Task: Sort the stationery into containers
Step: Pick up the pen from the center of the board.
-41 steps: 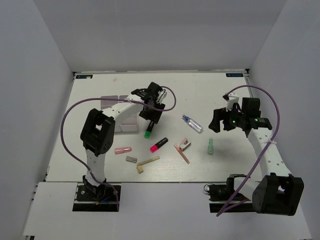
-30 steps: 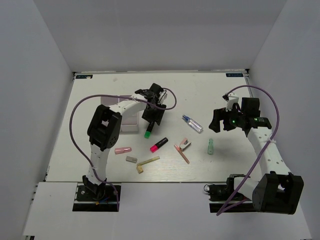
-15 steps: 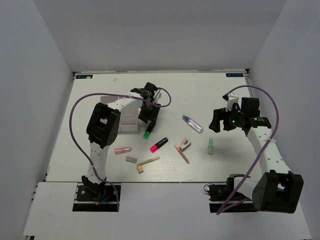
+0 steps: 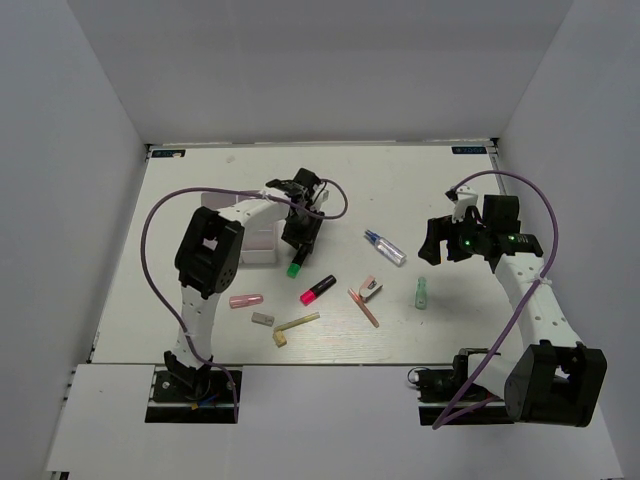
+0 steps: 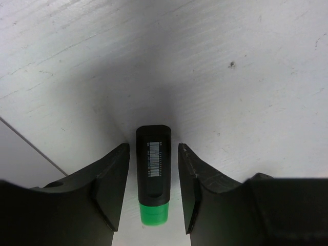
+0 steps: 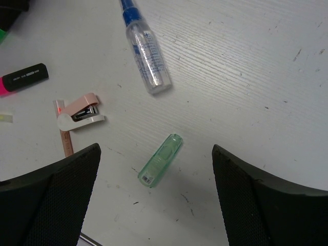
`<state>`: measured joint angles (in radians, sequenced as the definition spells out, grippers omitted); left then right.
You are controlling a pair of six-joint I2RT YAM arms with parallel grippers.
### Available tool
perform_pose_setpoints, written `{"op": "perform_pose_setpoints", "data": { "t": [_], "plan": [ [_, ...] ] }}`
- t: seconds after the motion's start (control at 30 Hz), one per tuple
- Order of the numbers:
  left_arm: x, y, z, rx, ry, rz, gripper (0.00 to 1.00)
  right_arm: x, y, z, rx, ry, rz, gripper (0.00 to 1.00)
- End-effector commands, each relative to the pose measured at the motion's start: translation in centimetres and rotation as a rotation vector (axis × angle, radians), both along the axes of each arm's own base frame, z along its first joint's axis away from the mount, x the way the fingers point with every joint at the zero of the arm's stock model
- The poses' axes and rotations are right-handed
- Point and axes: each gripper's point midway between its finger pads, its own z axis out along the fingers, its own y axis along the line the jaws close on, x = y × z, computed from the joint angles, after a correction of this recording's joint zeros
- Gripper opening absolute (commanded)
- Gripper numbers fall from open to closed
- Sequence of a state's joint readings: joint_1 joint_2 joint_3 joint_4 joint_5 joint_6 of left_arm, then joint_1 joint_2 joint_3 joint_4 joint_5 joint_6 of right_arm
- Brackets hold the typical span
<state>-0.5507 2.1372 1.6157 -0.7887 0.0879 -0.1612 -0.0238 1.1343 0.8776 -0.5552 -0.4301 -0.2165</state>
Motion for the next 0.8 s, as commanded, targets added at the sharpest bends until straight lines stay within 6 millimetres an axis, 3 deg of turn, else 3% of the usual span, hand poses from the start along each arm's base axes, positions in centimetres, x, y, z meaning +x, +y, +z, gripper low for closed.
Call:
{"op": "perform_pose_setpoints", "data": {
  "t": [0.0, 0.3, 0.43, 0.53, 0.6, 0.63, 0.73, 0.77],
  "plan": [
    [-3.4, 1.7, -2.8, 0.148, 0.080, -0.040, 0.53, 0.4, 0.2, 1.2, 0.016, -0.036, 0.008, 0.90],
    [-4.4, 3.4, -4.5, 0.265, 0.078, -0.031, 0.53, 0.3, 0.3, 1.2, 0.024, -0.033, 0.011, 0.90],
    [-4.4, 4.1, -5.2, 0.325, 0.073, -0.030, 0.41, 0.3, 0.3, 1.4, 0.028, -0.040, 0.012, 0.90],
    [-4.6, 4.3, -5.7, 0.351, 0.072, -0.026, 0.37, 0.3, 0.2, 1.5, 0.029, -0.040, 0.008, 0.90],
    [-4.6, 4.5, -5.7, 0.370, 0.061, -0.027, 0.28, 0.2, 0.2, 1.4, 0.032, -0.038, 0.007, 0.90],
    [-4.6, 4.5, -5.7, 0.374, 0.060, -0.030, 0.18, 0.2, 0.2, 1.5, 0.034, -0.038, 0.006, 0.90],
    [-4.5, 4.4, -5.6, 0.381, 0.056, -0.035, 0.01, 0.2, 0.2, 1.4, 0.035, -0.037, 0.006, 0.90],
    [-4.4, 4.2, -5.4, 0.381, 0.050, -0.035, 0.00, 0.3, 0.1, 1.5, 0.036, -0.041, 0.006, 0.90]
  ]
}}
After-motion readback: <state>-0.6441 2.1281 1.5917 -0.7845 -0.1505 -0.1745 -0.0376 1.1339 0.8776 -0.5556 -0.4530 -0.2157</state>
